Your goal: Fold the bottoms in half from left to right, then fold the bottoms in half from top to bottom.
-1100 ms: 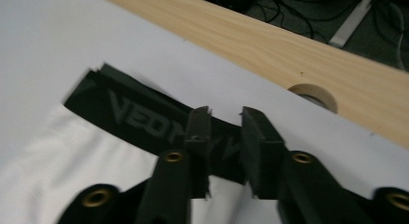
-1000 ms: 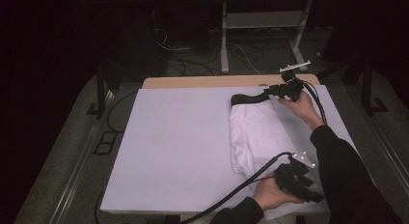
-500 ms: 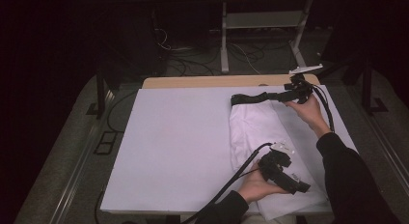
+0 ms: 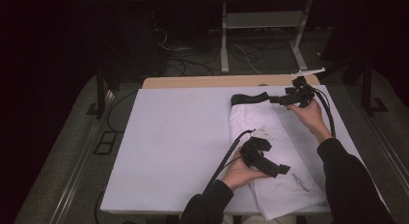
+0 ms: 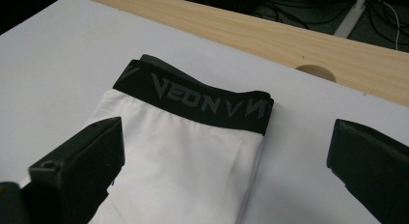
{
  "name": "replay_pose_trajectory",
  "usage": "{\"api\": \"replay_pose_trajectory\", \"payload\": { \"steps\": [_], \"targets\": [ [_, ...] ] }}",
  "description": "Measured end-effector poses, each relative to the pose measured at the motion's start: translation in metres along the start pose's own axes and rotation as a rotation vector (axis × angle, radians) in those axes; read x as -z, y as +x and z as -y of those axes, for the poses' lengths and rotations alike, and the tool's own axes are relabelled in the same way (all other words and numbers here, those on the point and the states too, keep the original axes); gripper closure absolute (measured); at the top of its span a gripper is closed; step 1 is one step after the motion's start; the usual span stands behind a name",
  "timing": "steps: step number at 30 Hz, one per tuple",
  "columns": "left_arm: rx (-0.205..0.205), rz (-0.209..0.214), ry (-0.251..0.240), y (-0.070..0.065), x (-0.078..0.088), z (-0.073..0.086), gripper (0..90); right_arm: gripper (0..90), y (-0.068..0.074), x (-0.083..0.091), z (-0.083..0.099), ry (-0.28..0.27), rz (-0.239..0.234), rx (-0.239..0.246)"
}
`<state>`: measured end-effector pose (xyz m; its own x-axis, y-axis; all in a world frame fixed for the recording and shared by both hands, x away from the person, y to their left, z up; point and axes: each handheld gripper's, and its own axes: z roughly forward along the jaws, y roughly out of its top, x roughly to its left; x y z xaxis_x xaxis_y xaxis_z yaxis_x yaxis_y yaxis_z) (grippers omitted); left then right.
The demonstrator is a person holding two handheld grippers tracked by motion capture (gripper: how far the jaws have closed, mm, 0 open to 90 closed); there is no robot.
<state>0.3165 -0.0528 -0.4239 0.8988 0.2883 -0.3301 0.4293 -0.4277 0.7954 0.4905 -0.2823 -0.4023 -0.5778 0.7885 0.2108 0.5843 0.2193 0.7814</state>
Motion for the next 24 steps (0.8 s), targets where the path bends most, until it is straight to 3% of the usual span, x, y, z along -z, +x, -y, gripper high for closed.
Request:
{"api": "replay_pose_trajectory", "payload": {
  "steps": [10,24],
  "targets": [
    [-0.013,-0.037,-0.015,0.019,0.011,-0.002,0.0,0.0,0.0,-0.001,0.002,0.0,-0.026,-0.003],
    [0.001,-0.084,-0.053,0.047,0.03,-0.003,0.0,0.0,-0.002,-0.003,0.011,0.019,-0.04,-0.013]
  ]
}}
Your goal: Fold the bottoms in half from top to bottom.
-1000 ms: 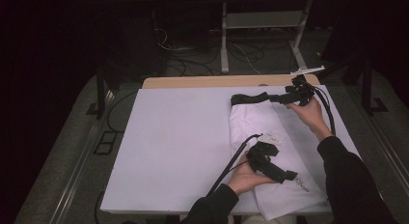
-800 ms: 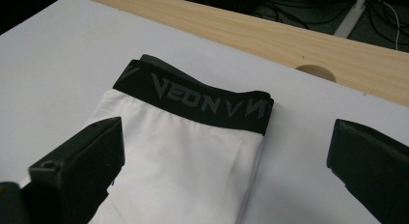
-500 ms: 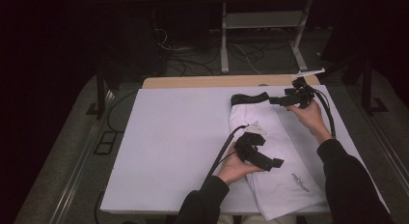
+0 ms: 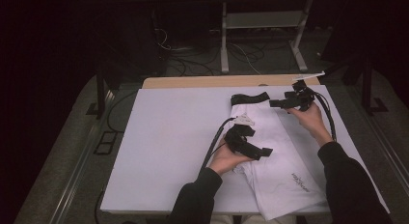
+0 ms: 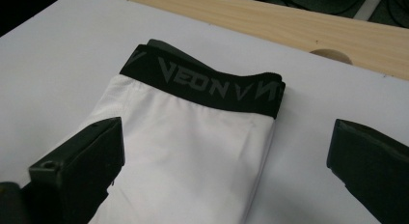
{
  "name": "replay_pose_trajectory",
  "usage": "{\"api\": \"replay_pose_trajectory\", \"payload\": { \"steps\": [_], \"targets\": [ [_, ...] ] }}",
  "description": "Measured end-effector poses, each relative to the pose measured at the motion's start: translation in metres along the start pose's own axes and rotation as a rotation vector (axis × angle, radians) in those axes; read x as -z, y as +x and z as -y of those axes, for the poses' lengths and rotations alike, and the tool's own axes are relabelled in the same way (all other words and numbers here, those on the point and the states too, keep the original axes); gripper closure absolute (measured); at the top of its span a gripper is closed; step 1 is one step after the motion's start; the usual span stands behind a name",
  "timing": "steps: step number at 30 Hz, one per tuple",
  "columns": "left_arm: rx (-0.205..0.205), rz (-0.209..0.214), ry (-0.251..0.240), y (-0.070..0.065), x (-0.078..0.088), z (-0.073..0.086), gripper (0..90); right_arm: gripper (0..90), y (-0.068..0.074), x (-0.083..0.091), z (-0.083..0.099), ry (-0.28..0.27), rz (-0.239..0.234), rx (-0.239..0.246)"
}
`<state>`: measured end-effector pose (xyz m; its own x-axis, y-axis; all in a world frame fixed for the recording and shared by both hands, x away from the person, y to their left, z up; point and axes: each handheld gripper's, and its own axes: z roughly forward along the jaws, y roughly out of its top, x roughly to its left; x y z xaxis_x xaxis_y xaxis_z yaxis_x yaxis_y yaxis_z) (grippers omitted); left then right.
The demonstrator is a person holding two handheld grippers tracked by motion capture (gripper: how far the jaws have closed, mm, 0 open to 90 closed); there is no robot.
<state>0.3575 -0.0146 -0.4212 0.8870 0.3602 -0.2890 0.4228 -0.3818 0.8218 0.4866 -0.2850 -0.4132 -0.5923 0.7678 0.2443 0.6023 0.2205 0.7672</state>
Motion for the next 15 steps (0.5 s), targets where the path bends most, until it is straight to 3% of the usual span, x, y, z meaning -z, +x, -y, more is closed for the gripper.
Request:
{"api": "replay_pose_trajectory", "payload": {
  "steps": [15],
  "targets": [
    [0.011,-0.057,-0.02,0.025,0.026,-0.008,0.0,0.0,0.005,0.006,0.002,0.002,0.001,0.004]
  ]
}}
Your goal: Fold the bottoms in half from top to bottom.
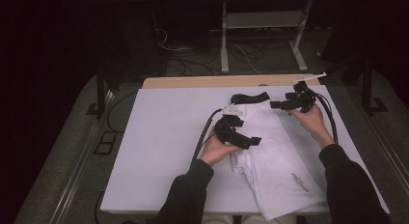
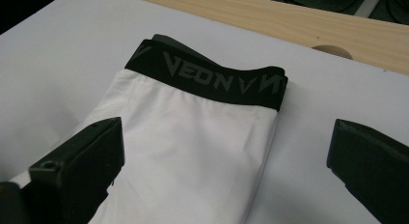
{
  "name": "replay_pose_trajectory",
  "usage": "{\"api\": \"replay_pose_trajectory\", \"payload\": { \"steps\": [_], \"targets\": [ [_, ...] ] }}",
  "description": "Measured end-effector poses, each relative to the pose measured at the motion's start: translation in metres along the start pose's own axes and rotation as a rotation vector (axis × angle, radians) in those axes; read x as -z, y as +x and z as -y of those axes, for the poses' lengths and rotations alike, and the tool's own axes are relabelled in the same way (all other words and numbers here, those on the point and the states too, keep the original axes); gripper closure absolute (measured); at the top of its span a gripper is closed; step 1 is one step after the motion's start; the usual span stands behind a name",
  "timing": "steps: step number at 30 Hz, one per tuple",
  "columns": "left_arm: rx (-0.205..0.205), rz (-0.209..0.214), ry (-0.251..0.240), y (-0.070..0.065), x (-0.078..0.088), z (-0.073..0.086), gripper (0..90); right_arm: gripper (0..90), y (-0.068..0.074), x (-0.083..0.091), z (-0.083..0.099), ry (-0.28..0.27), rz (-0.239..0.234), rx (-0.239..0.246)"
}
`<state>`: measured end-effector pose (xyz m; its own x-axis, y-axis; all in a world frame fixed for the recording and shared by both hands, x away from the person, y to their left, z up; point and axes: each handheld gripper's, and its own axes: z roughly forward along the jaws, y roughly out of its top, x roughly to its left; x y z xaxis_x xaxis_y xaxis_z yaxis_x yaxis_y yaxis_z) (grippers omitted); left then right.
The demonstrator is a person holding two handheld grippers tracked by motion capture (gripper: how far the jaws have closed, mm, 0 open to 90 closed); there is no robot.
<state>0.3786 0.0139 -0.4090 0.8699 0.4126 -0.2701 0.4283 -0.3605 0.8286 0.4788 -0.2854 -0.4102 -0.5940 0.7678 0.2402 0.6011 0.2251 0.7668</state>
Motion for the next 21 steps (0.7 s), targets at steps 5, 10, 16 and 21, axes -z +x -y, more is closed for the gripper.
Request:
{"api": "replay_pose_trajectory", "payload": {
  "steps": [5,10,16,21],
  "targets": [
    [0.002,-0.003,-0.002,0.005,0.006,-0.002,0.0,0.0,0.005,0.002,0.001,0.008,-0.007,0.005],
    [0.009,-0.013,-0.003,0.014,0.011,-0.006,0.0,0.0,0.007,0.003,0.005,0.007,-0.009,0.003],
    [0.015,-0.024,0.003,0.025,0.014,-0.009,0.0,0.0,0.007,0.002,0.01,0.025,-0.009,-0.009],
    [0.02,-0.034,0.006,0.034,0.016,-0.013,0.0,0.0,0.008,0.004,0.013,0.027,-0.012,-0.01]
  ]
}}
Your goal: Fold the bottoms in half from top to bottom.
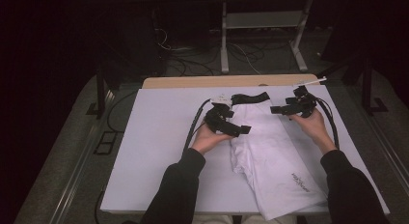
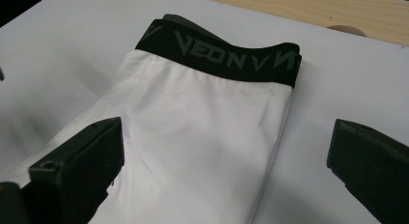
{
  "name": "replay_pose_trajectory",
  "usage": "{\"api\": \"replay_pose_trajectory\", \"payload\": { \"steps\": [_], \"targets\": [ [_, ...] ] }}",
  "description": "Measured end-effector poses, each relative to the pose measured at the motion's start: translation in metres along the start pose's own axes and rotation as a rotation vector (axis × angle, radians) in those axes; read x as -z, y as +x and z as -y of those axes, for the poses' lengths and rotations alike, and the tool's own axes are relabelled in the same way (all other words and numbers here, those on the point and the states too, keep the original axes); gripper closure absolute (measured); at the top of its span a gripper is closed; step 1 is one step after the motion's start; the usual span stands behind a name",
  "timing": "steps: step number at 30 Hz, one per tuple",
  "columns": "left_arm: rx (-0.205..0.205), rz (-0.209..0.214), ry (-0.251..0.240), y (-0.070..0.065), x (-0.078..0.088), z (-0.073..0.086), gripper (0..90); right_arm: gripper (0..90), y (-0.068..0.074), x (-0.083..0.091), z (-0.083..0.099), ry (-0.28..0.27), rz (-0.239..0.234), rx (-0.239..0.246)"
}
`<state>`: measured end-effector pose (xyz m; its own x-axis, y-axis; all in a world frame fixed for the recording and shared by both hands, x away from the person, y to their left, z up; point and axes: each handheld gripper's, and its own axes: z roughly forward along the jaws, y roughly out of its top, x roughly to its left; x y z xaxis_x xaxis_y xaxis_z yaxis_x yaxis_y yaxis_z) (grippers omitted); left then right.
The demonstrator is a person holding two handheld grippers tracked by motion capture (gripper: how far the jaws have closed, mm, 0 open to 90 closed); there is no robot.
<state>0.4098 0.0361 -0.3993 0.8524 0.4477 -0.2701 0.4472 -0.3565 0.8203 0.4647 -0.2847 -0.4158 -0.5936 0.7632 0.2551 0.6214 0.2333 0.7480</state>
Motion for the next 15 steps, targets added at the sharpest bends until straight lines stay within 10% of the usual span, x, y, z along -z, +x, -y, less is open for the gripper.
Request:
{"api": "replay_pose_trajectory", "payload": {
  "steps": [15],
  "targets": [
    [0.023,-0.015,0.01,0.026,-0.003,-0.006,0.0,0.0,-0.005,-0.003,0.007,0.02,-0.013,-0.027]
  ]
}}
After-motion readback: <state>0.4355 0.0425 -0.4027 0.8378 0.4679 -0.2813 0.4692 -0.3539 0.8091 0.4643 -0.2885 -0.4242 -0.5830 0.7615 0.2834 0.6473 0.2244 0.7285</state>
